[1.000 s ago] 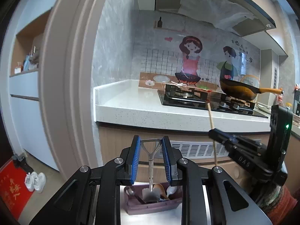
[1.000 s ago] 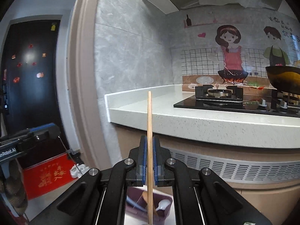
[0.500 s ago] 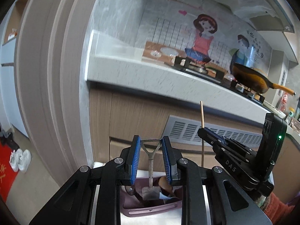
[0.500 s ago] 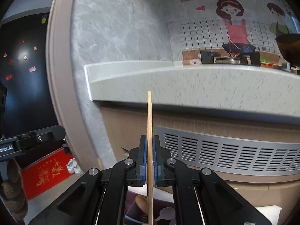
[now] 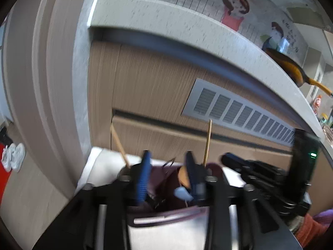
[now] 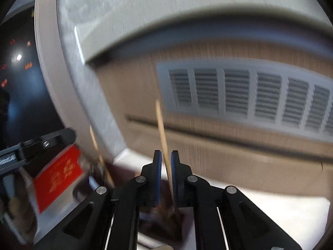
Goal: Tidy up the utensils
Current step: 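Lower the shovel utensil and chopstick into the caddy and open both tools, then move both tools down to the last two spoons on the cloth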
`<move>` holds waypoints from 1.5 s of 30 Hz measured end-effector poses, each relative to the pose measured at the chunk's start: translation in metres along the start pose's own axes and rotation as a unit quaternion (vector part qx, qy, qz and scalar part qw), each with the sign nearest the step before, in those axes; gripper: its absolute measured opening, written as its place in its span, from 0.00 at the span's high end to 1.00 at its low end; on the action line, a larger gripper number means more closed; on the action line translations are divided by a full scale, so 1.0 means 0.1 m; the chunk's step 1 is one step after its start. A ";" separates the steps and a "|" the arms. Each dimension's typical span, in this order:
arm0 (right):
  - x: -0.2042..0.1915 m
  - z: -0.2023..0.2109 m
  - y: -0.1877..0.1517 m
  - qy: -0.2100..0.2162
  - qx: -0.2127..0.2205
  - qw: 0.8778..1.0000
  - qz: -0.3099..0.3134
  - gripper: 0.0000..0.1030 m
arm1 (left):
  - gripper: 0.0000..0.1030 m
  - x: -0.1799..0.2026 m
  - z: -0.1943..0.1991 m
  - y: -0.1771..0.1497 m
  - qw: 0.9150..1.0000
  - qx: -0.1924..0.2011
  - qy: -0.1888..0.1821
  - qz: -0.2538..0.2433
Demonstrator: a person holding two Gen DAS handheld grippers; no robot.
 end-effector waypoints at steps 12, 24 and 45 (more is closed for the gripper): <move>-0.18 0.73 -1.03 0.045 -0.086 0.991 0.095 0.81 | 0.47 0.01 0.52 -0.86 0.996 -0.047 0.068 -0.010; -0.15 1.24 -2.38 0.058 -0.256 0.964 0.053 0.81 | 0.47 0.11 0.83 -2.08 0.987 -0.147 0.067 0.011; 0.14 0.22 -1.90 -0.037 -0.178 0.980 -0.078 0.73 | 0.47 0.38 0.77 -2.63 0.966 -0.235 -0.024 0.104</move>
Point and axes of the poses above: each gripper's, at about its wrist camera, not at the fingertips, and z roughly against the way its jaws point, x to its right, y to its top, the point moved 9 cm from there along -z, roughly the way its jaws point, and after that the axes turned 9 degrees about -z, right-handed, at the moved point
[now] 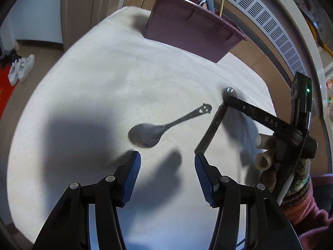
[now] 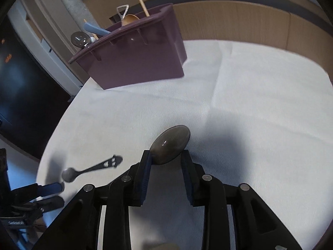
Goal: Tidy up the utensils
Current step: 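Move both tools down to the last two spoons on the cloth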
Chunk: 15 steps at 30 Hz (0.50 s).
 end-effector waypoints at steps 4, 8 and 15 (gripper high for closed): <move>0.02 -0.06 0.02 0.026 -0.024 0.999 0.026 0.73 | 0.47 0.00 -0.14 0.23 1.000 0.000 -0.007 0.018; 0.10 0.02 -0.04 0.043 -0.030 0.998 0.038 0.73 | 0.47 0.02 -0.35 0.64 1.000 0.007 0.002 0.017; 0.16 0.06 0.00 0.062 -0.021 0.998 -0.009 0.73 | 0.47 0.03 -0.61 1.17 0.998 0.039 0.042 -0.017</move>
Point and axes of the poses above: each gripper's, at about its wrist camera, not at the fingertips, and z roughly against the way its jaws point, x to its right, y to its top, the point moved 9 cm from there along -z, roughly the way its jaws point, and after that the axes turned 9 degrees about -z, right-handed, at the moved point
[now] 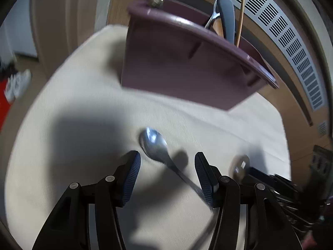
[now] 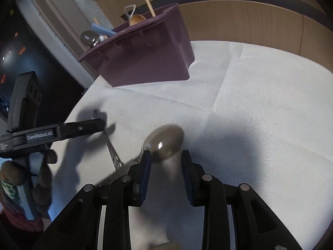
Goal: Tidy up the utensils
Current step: 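Move both tools down to the last two spoons on the cloth, then grasp the face-handled steel spoon with the left tool while the right tool grasps the brown translucent spoon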
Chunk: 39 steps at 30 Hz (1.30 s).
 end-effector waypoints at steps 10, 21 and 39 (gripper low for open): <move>-0.29 -0.24 0.17 -0.080 0.028 0.996 0.029 0.54 | 0.47 -0.47 0.41 -0.10 0.998 0.026 0.042 0.024; -0.13 -0.04 -0.06 -0.132 0.017 0.974 0.186 0.58 | 0.47 0.08 0.14 -0.21 0.999 -0.007 0.050 -0.019; 0.22 0.15 -0.08 -0.148 0.039 0.977 0.146 0.57 | 0.36 -0.13 0.30 -0.42 0.975 -0.012 0.179 -0.128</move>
Point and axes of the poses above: each gripper's, at about its wrist camera, not at the fingertips, and z roughly against the way its jaws point, x to its right, y to its top, the point moved 9 cm from there along -z, roughly the way its jaws point, and after that the axes turned 9 degrees about -z, right-handed, at the moved point
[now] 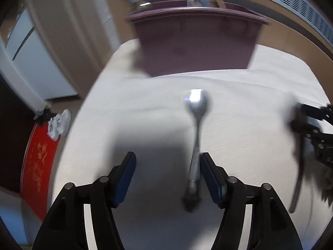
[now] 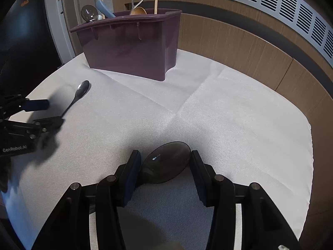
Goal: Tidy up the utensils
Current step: 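Grasp the face-handled steel spoon with the left tool while the right tool grasps the brown translucent spoon, then lift both spoons up toward the purple caddy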
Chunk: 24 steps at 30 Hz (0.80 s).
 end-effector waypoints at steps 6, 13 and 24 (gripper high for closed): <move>0.02 0.02 -0.03 -0.003 0.007 1.000 -0.030 0.54 | 0.38 0.22 -0.06 0.29 0.995 0.018 -0.101 -0.005; -0.04 0.09 -0.13 0.050 -0.012 0.999 -0.001 0.39 | 0.57 0.41 -0.21 0.68 0.989 0.027 -0.091 -0.117; -0.05 0.13 -0.16 0.054 0.000 0.999 -0.006 0.39 | 0.72 0.40 -0.26 0.74 0.988 -0.009 -0.114 -0.099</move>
Point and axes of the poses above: each gripper's, at about its wrist camera, not at the fingertips, and z roughly against the way its jaws point, x to its right, y to its top, the point moved 9 cm from there along -z, roughly the way its jaws point, and after that the axes turned 9 degrees about -z, right-handed, at the moved point
